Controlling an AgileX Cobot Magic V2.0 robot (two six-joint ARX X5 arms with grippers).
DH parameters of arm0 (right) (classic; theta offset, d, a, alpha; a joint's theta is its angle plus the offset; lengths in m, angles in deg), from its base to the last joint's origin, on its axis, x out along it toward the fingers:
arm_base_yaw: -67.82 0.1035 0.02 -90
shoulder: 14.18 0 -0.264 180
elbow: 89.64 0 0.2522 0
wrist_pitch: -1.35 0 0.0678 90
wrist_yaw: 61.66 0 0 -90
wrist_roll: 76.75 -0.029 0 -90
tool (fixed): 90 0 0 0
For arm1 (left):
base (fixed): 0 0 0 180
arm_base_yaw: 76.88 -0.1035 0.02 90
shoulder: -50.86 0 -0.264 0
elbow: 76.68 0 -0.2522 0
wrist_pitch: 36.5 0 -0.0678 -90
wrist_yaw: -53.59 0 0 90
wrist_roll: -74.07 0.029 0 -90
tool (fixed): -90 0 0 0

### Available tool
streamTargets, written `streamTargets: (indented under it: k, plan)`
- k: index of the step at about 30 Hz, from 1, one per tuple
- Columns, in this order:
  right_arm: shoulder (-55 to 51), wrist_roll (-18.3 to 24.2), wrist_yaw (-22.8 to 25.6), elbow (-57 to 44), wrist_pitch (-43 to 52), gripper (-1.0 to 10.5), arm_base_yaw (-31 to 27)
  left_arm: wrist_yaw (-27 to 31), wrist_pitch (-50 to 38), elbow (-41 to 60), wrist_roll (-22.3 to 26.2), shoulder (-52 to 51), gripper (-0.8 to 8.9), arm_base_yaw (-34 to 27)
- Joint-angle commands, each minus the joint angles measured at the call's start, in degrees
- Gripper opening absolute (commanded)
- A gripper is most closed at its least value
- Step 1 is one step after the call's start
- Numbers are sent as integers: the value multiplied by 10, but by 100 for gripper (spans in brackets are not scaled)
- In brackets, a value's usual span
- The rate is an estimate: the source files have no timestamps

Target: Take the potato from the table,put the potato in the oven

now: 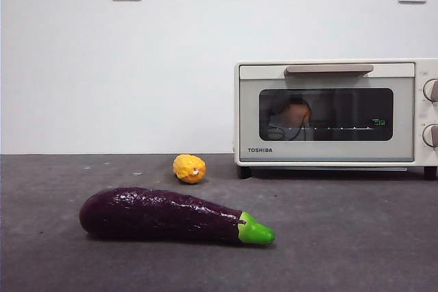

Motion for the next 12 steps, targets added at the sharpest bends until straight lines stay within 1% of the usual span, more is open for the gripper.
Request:
streamTargets:
  k: [1,12]
  plan:
    - [-1,0,0,0,-13,63,0,-4,-5,6,-4,5,-4,-2]
    - [-1,0,0,0,-13,63,0,-4,-5,6,-4,19,-4,-2]
